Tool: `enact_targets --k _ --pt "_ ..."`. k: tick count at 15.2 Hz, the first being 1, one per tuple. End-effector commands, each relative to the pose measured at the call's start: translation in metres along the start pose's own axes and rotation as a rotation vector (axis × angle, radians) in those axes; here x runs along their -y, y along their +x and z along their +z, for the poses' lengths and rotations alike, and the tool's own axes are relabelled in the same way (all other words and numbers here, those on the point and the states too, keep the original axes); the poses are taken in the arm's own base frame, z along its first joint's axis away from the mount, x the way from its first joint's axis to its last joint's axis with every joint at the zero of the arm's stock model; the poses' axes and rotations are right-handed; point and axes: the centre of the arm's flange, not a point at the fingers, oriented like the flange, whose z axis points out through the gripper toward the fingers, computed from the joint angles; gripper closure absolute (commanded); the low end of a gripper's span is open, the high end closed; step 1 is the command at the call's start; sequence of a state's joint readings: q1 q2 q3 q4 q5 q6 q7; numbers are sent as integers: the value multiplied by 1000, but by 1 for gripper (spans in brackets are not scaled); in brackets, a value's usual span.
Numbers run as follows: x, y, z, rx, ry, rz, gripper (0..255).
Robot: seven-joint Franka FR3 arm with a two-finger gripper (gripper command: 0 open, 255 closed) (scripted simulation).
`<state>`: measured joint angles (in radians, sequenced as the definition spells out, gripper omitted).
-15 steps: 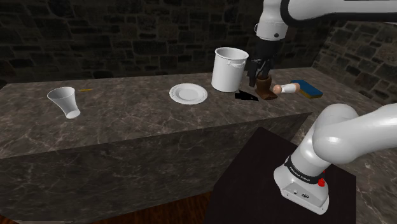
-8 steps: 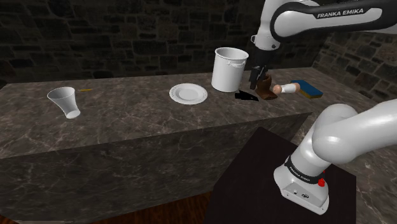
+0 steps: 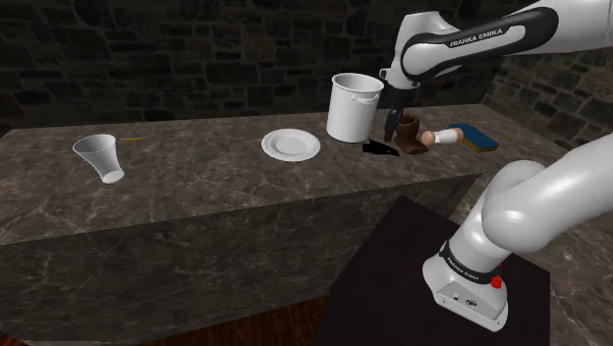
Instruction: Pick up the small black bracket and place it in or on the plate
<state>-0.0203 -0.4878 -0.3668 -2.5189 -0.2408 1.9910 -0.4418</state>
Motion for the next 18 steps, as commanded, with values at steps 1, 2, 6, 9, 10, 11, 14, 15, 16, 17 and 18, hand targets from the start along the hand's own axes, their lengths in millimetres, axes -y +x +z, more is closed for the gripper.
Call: enact_targets --k 1,2,6,9,10,11,14,15,16,17,18 --pt "-21 7 17 -1 -3 -48 0" --pt "-31 12 24 -1 -3 -70 0" --pt "-70 31 54 -2 -5 -158 0" --pt "-98 47 76 -3 -7 -224 0" --pt "-107 53 84 -3 -8 -246 0" --pt "-116 59 91 -4 -8 -268 0" --pt "-142 78 113 -4 -10 -334 0" --pt "-150 85 121 -5 -10 -356 0" --pt "-151 86 121 -5 -11 -358 0" --pt "-151 86 127 -5 -11 -358 0" --pt "-151 86 132 -5 -11 -358 0"
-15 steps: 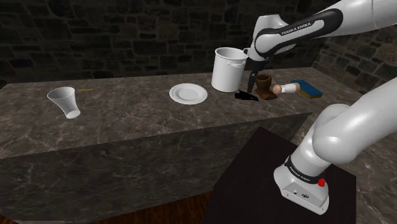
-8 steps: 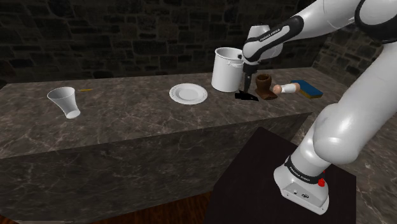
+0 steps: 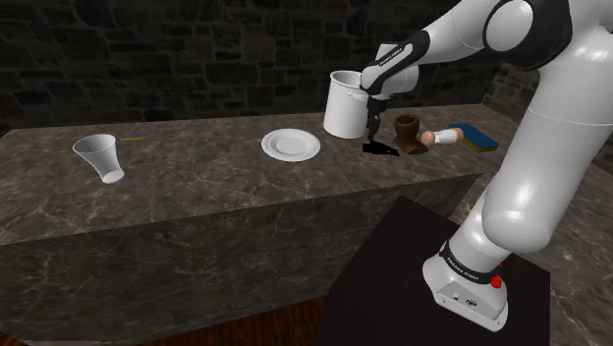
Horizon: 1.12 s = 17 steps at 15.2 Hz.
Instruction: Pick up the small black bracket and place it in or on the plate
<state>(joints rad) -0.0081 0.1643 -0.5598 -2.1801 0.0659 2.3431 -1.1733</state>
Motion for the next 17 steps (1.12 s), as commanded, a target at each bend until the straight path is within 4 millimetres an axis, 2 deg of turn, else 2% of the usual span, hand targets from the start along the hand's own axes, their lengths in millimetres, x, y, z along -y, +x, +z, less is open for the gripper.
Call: enact_targets --k 1,5,13,14,15,16,17 --pt "1 -5 39 46 41 2 0" --pt "2 -6 63 46 41 2 0" --pt "2 -6 63 46 41 2 0" --pt "9 2 57 48 40 2 255" --pt "2 8 51 46 41 1 255" --pt "5 10 52 48 41 1 255" --pt "18 6 39 53 38 1 255"
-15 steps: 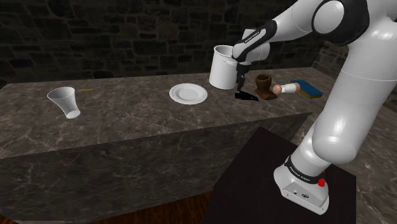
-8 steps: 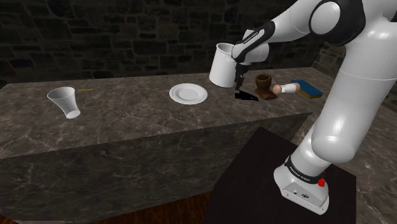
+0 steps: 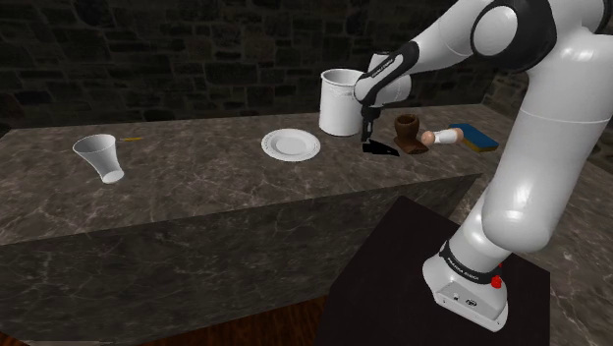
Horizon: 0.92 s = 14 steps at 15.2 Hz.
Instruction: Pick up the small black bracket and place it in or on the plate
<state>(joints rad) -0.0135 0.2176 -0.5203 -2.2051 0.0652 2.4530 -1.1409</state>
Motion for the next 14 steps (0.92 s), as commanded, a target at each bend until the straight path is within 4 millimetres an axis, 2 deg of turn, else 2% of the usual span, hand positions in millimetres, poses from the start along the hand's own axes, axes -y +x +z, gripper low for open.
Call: enact_targets --k 1,6,7,9,14 --pt "13 -2 10 50 80 4 255" --pt "10 -1 10 48 78 4 255" --pt "10 -1 10 48 78 4 0" --pt "-8 -23 -3 -1 101 -95 0" --pt "-5 -23 23 -1 101 -95 0"
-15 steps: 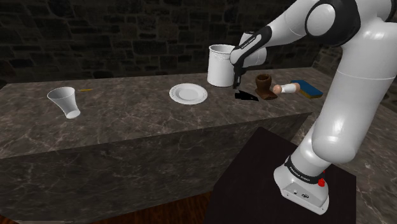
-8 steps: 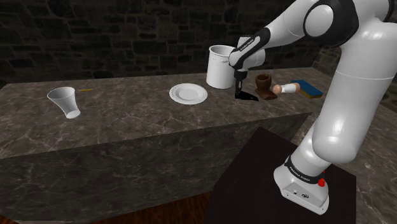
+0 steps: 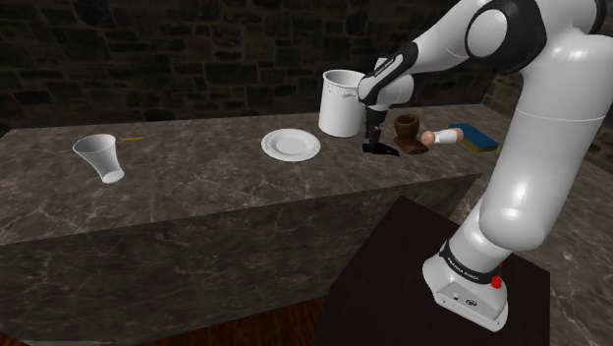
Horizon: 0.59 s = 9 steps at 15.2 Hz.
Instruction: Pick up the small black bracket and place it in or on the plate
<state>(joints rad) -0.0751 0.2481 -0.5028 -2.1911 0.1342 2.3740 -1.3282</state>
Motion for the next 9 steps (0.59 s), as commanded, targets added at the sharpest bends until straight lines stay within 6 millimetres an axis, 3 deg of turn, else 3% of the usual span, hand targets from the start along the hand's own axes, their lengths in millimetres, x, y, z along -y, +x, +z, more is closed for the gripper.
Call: enact_targets --k 1,3,9 --pt "-1 0 10 -1 0 -2 0" --pt "-1 0 18 -1 0 -2 0" --pt "-1 0 18 -1 0 -2 0"
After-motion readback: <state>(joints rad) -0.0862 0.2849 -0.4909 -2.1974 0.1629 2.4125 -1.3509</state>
